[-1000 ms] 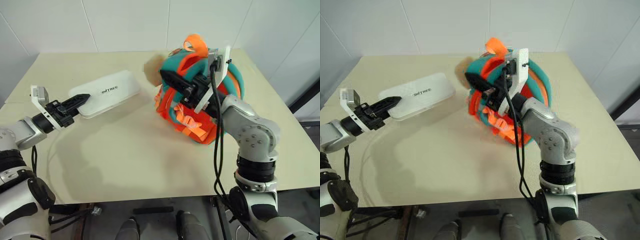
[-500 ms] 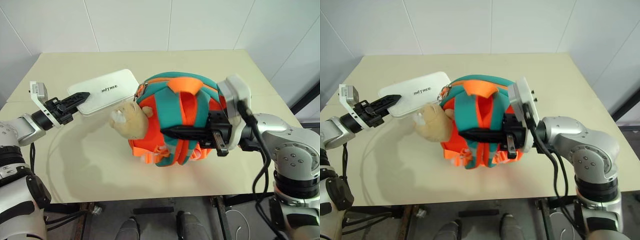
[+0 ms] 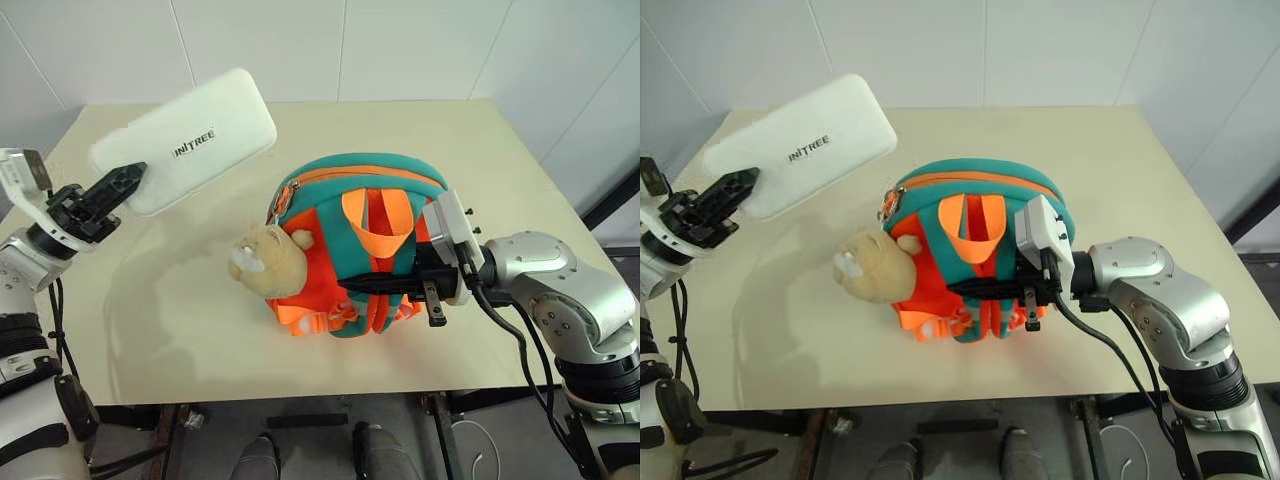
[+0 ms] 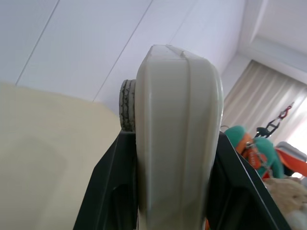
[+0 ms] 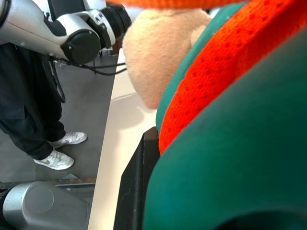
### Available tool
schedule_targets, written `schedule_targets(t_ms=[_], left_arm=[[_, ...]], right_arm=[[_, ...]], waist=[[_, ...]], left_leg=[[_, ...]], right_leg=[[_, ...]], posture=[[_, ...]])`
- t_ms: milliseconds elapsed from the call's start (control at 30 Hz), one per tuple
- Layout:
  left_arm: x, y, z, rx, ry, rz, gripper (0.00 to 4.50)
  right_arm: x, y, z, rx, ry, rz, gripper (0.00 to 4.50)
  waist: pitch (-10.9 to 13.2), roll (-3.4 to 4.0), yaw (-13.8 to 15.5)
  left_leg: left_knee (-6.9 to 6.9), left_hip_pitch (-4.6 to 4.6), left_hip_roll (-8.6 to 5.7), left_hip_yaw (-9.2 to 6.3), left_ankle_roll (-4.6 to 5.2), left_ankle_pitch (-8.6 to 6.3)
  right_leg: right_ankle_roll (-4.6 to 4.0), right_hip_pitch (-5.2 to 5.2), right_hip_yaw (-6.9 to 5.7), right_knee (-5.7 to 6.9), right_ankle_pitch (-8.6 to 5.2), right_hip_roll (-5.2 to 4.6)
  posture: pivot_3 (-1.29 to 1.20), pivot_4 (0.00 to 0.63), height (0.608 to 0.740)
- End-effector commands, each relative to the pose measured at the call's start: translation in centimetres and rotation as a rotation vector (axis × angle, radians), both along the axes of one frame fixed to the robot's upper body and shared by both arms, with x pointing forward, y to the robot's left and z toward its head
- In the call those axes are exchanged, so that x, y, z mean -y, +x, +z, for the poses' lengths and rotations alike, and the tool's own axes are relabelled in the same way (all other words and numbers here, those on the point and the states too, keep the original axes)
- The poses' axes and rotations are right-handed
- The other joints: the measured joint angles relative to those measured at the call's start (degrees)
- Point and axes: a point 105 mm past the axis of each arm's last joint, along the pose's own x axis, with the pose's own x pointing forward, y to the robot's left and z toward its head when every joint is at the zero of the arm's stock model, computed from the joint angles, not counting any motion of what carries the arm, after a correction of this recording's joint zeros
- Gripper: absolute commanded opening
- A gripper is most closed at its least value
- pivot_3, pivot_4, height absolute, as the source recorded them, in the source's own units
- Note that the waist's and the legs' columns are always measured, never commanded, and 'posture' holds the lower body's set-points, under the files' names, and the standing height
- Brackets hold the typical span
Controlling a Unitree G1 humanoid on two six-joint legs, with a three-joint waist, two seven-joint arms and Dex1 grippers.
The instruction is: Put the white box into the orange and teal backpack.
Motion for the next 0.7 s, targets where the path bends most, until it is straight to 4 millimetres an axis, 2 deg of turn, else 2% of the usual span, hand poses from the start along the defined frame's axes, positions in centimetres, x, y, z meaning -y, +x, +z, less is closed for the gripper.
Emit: schedule_targets(t_ms=[33,367,700], left_arm=[[-0.9,-2.6,2.8,0.194,0.02,-0.04,1.3],[1.0,-5.7,2.7,0.152,0.238,-0.256,1.3],[1.4,-6.3,2.1,0.106,0.344,-0.304,1.3]], right_arm=[[0.3,0.0,0.3,0.021,0.009,-0.003,0.0],[1.1,1.0,-0.3,-0.039,0.024,-0.051,0.0],[1.1,1.3,-0.5,-0.049,0.025,-0.053,0.0]], waist=[[0.0,0.0,0.08],[0.0,-0.01,0.45],[0.0,-0.01,0.45]], left_leg=[[0.0,0.0,0.0,0.0,0.0,0.0],[0.02,0.01,0.01,0.0,0.03,-0.01],[0.04,0.02,0.01,0.0,0.04,-0.02]], right_leg=[[0.0,0.0,0.0,0.0,0.0,0.0],[-0.02,0.01,0.0,0.02,-0.01,0.0],[-0.04,0.02,0.02,0.03,-0.02,0.01]], posture=[[0.0,0.15,0.74],[0.0,0.15,0.74],[0.0,0.15,0.74]])
